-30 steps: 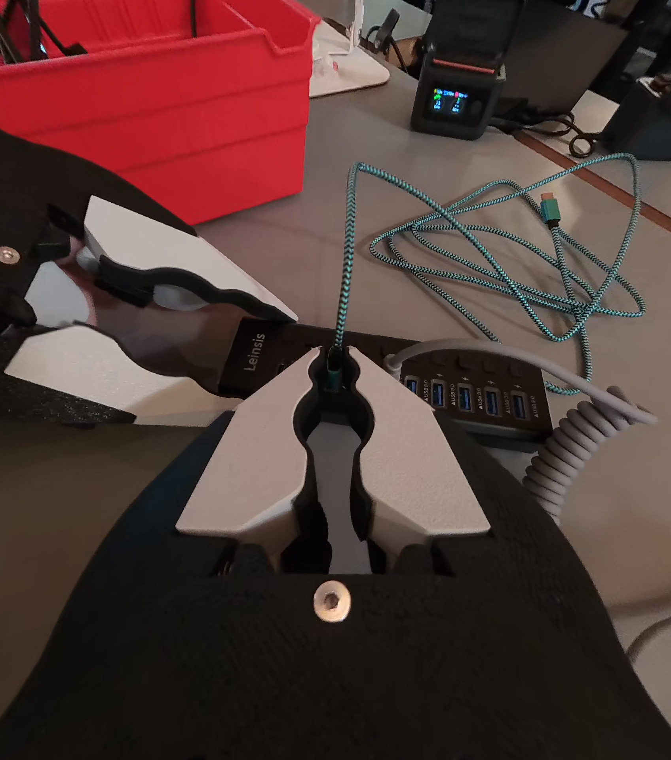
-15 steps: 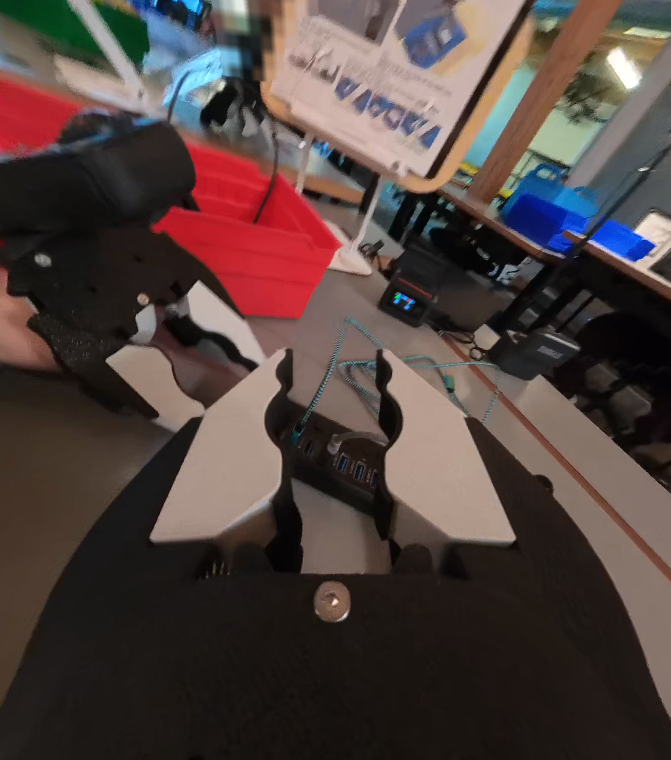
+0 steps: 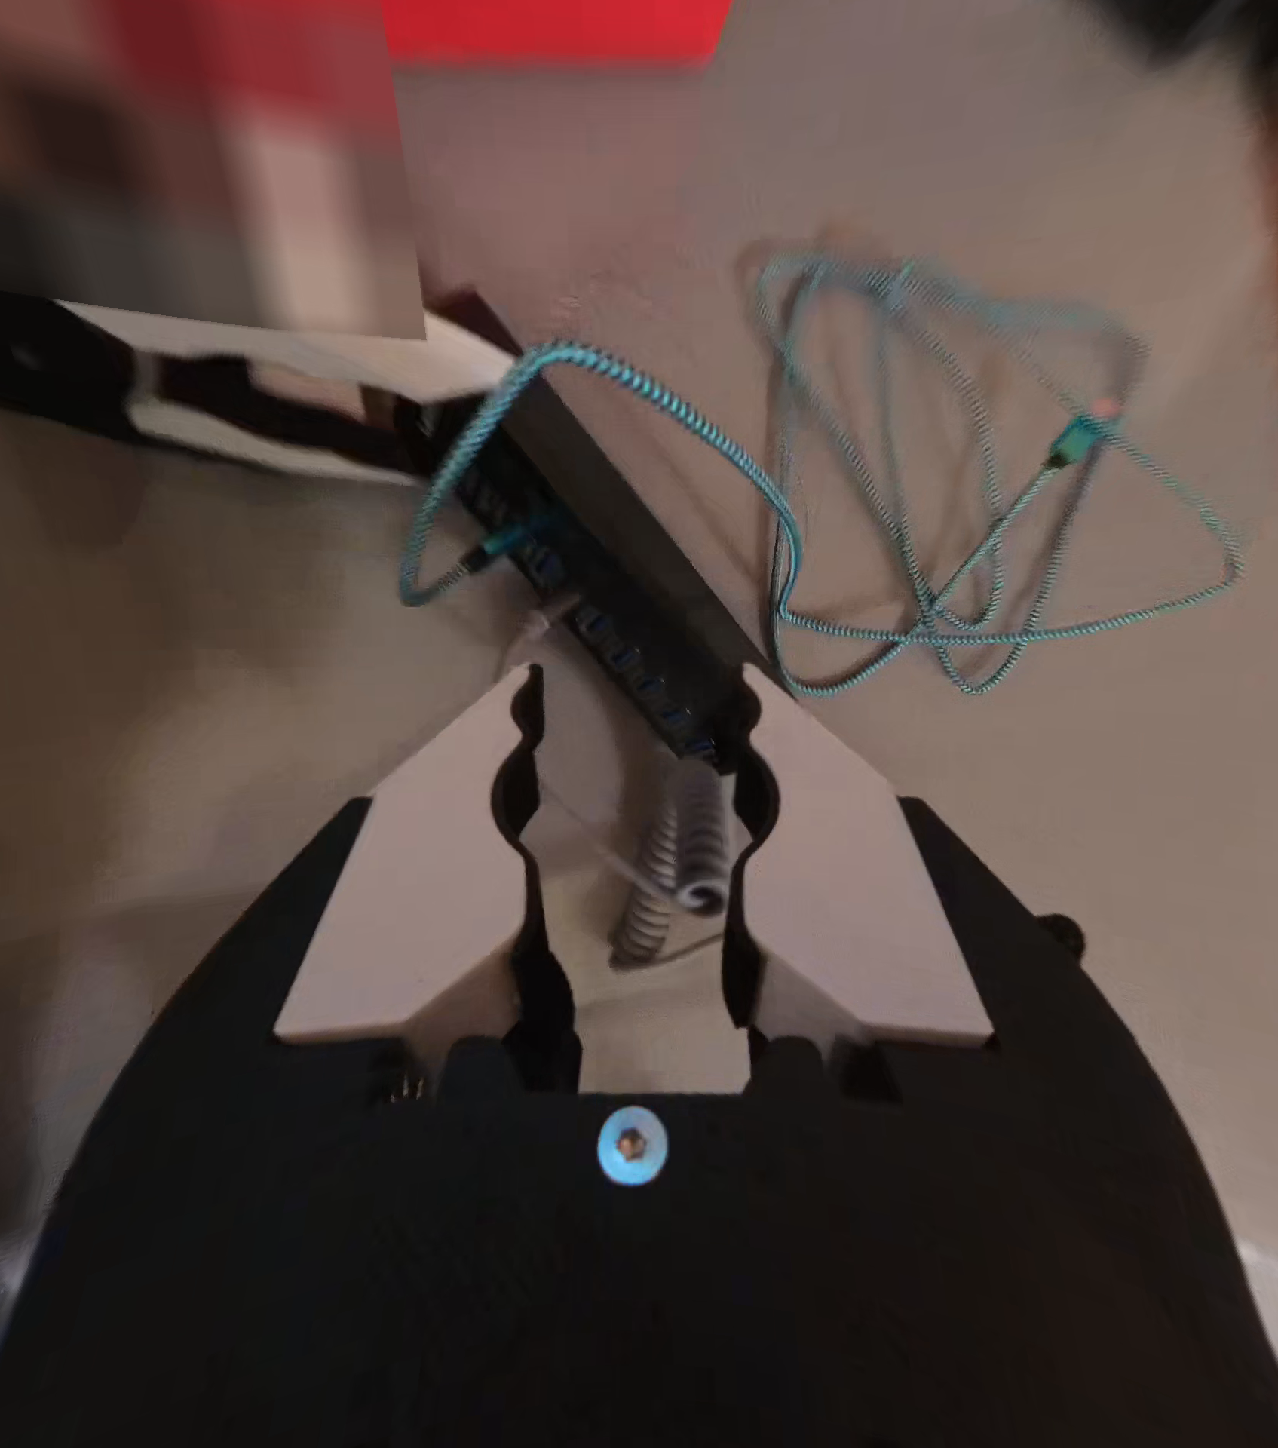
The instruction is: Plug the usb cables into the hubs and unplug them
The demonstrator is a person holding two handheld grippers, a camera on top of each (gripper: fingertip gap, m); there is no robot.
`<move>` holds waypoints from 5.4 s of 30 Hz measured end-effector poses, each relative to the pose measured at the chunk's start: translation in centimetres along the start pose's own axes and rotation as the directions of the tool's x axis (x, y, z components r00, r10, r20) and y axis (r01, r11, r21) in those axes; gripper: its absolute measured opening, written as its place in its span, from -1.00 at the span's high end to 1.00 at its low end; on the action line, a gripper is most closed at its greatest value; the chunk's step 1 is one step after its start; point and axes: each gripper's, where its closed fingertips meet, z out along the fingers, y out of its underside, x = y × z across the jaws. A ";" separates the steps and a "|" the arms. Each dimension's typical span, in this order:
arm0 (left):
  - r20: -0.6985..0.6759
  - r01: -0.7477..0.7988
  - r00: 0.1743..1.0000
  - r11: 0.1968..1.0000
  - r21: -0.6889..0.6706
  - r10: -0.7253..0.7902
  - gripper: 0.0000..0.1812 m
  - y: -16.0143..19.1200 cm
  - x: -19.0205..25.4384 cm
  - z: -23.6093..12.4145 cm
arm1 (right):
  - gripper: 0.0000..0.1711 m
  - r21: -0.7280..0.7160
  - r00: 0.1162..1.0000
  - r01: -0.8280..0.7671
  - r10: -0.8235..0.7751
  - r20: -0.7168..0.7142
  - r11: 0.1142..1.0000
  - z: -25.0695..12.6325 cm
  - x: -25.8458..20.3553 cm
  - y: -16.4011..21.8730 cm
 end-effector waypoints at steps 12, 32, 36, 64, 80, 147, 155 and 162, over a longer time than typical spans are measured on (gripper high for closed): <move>0.054 -0.077 0.996 0.993 0.085 0.073 0.40 -1.3 -0.4 -0.8 | 0.54 -0.301 0.943 0.310 -0.251 0.218 0.902 4.8 -0.1 1.4; 0.068 0.447 0.888 0.888 0.105 -0.455 0.17 1.5 -3.9 -0.7 | 0.72 -0.162 0.773 0.402 -0.429 -0.467 0.901 -13.2 7.0 -5.3; 0.045 0.467 0.880 0.878 0.110 -0.473 0.20 1.4 -3.7 -0.7 | 0.73 -0.185 0.679 0.384 -0.412 -0.607 0.905 -21.1 8.1 -6.4; -0.159 0.674 0.739 0.725 0.144 -0.655 0.22 -0.3 -2.5 -0.8 | 0.72 -0.483 0.684 -0.008 -0.348 -0.641 0.875 -27.9 14.6 14.1; -0.203 0.662 0.747 0.738 0.134 -0.633 0.30 -1.1 -1.7 -0.5 | 0.72 -0.492 0.907 -0.080 -0.142 -0.398 0.867 -18.8 12.7 20.0; -0.239 0.651 0.757 0.738 0.180 -0.609 0.33 -2.7 -1.9 -1.2 | 0.99 -0.452 0.780 -0.051 -0.247 -0.574 0.891 -28.1 11.1 4.5; -0.245 0.650 0.756 0.740 0.173 -0.607 0.34 -2.6 -1.6 -1.2 | 0.98 -0.409 0.702 -0.090 -0.234 -0.672 0.908 -33.6 11.3 6.6; -0.256 0.643 0.761 0.745 0.176 -0.596 0.35 -2.9 -1.4 -1.2 | 0.99 -0.570 0.928 -0.242 0.015 -0.373 0.785 -27.0 8.4 15.4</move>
